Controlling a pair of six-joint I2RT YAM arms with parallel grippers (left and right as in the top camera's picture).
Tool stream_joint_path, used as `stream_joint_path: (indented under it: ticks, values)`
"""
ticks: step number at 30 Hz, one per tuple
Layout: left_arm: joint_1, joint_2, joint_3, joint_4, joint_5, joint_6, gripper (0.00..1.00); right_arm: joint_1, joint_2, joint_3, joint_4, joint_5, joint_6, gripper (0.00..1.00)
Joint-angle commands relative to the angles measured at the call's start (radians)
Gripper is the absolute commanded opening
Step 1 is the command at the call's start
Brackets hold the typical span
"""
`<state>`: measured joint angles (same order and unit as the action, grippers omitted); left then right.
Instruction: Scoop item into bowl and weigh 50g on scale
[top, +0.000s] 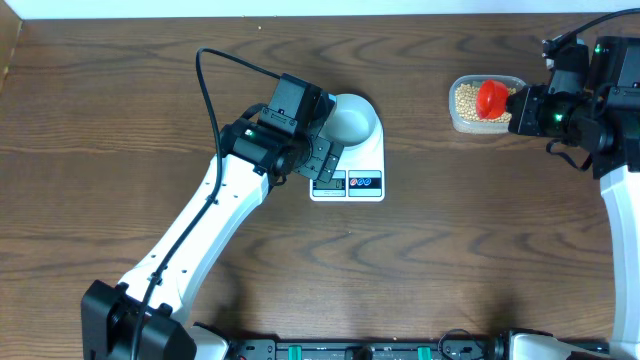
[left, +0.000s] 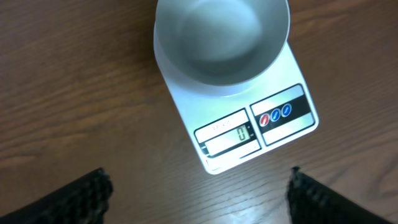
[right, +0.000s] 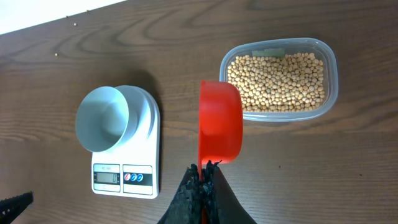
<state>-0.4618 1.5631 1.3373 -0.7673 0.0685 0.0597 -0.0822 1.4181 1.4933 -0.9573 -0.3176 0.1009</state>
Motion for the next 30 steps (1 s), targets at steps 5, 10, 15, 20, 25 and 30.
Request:
stream_joint_path:
  ticks: [5, 10, 15, 20, 25, 30]
  values:
    - [0.001, -0.02, 0.004, -0.006, -0.022, 0.023, 0.96, -0.001, -0.008, 0.01, -0.001, -0.002, -0.013, 0.01]
    - [0.001, -0.02, 0.004, -0.006, -0.021, 0.022, 0.98, -0.001, -0.008, 0.01, -0.001, -0.002, -0.013, 0.01]
    - [0.001, -0.02, 0.004, -0.006, -0.021, 0.022, 0.98, -0.001, -0.008, 0.01, -0.002, -0.002, -0.013, 0.01]
    - [0.001, -0.02, 0.004, -0.006, -0.021, 0.023, 0.98, -0.001, -0.008, 0.01, -0.003, -0.002, -0.013, 0.01]
    - [0.001, -0.02, 0.004, -0.006, -0.021, 0.023, 0.98, -0.001, -0.008, 0.01, 0.0, -0.002, -0.013, 0.01]
    - [0.001, -0.02, 0.004, -0.006, -0.021, 0.023, 0.98, -0.003, -0.008, 0.01, 0.005, -0.002, -0.013, 0.01]
